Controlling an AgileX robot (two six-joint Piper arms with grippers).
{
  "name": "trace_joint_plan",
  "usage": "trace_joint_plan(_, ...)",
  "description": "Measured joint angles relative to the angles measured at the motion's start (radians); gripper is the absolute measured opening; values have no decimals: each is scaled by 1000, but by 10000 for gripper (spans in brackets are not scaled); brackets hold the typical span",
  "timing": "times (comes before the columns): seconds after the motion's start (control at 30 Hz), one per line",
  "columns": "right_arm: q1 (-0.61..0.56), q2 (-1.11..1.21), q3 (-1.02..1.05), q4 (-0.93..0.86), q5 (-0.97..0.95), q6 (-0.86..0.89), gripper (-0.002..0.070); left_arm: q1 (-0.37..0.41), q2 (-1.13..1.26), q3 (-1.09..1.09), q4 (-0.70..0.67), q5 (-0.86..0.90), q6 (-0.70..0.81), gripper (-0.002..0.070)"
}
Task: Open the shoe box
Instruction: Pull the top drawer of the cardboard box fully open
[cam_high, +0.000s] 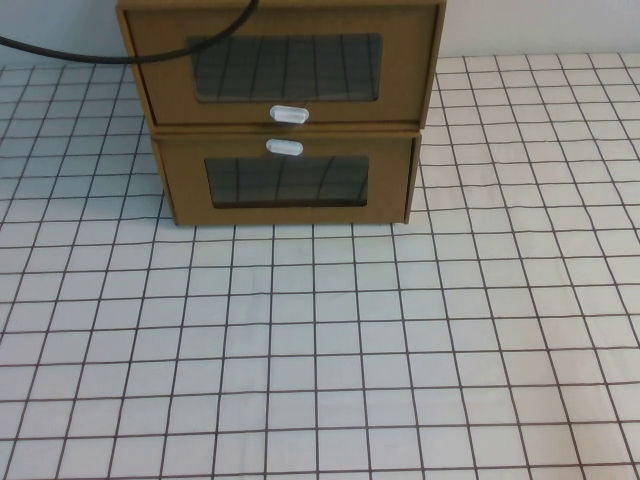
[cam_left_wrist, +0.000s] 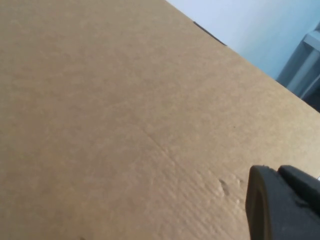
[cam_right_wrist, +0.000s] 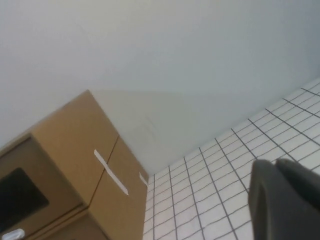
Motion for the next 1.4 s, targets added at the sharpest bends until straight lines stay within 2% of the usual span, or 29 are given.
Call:
trace_joint_plan(0.1, 0, 0, -3, 52, 31, 0, -13, -12, 15, -9, 0, 0, 0, -2)
trace_joint_plan(0.27, 0, 38, -111, 77, 275, 0, -13, -15, 55, -26, 7, 2, 0, -2)
trace_joint_plan(0.47, 0, 279, -321, -2, 577, -11, -13, -15, 82, -43, 41, 15, -15, -2)
trace_joint_plan(0.6, 0, 443, -453, -16, 720, -90, -13, -15, 94, -47, 49, 21, -20, -2)
trace_joint_plan(0.97, 16, 865, -821, -16, 902, -265, -13, -15, 104, -51, 101, 19, -40, -2)
trace_joint_plan(1.07, 72, 987, -942, -40, 911, -272, -13, -15, 104, -51, 102, 19, -41, -2)
trace_joint_plan(1.17, 174, 1095, -1063, -87, 911, -255, -13, -15, 104, -51, 102, 19, -41, -2)
trace_joint_plan(1.27, 333, 1206, -1186, -198, 912, -182, -13, -15, 104, -51, 102, 19, -48, -2)
trace_joint_plan(1.4, 573, 1372, -1321, -442, 920, -26, -13, -15, 104, -51, 103, 17, -48, -2)
